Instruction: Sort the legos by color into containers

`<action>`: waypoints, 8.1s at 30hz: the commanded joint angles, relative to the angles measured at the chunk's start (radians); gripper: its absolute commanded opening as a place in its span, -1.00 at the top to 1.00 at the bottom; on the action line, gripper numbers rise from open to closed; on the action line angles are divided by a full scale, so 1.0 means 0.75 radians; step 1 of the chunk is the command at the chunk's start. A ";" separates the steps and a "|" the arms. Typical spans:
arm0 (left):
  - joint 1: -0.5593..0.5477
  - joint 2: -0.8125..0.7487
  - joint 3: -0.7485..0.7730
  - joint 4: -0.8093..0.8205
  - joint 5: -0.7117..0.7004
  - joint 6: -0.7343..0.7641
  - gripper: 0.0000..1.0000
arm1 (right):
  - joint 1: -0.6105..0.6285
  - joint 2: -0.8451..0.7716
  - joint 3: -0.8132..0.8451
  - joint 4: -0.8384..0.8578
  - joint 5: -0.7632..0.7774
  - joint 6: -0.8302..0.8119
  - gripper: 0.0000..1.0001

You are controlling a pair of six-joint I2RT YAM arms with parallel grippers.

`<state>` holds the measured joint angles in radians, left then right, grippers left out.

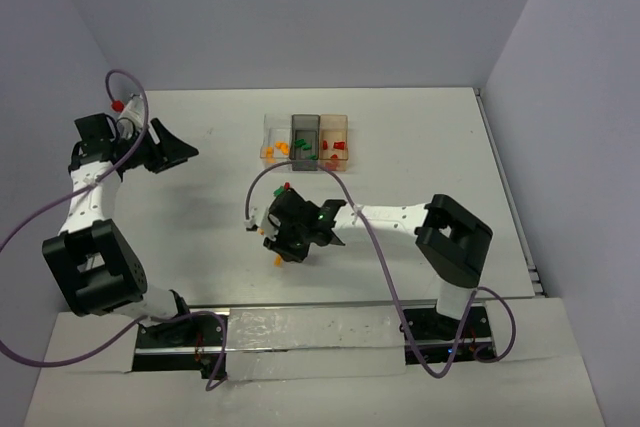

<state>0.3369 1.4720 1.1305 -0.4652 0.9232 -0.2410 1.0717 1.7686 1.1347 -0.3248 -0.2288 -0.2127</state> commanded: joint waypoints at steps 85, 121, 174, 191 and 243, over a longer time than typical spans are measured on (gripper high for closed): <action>-0.765 0.559 0.528 0.269 -0.652 -0.020 0.99 | -0.641 -0.140 0.356 -0.073 -0.289 0.142 1.00; -0.793 0.297 0.547 0.129 -0.741 0.135 -0.52 | -0.850 0.430 0.969 -0.277 0.148 0.355 0.91; -1.270 0.210 -0.064 0.000 -1.132 0.469 0.00 | -0.875 -0.092 0.439 -0.232 0.074 0.299 0.04; -1.273 0.368 -0.043 -0.015 -1.084 0.485 0.12 | -0.887 -0.088 0.430 -0.223 0.064 0.298 0.05; -1.202 0.033 0.270 -0.063 -1.257 -0.145 1.00 | -0.647 -0.075 0.281 0.119 -0.597 0.851 -0.21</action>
<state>-0.5659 1.5307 1.2835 -0.5335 0.0068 -0.3273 0.5460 1.6837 1.2918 -0.2394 -0.6916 0.3948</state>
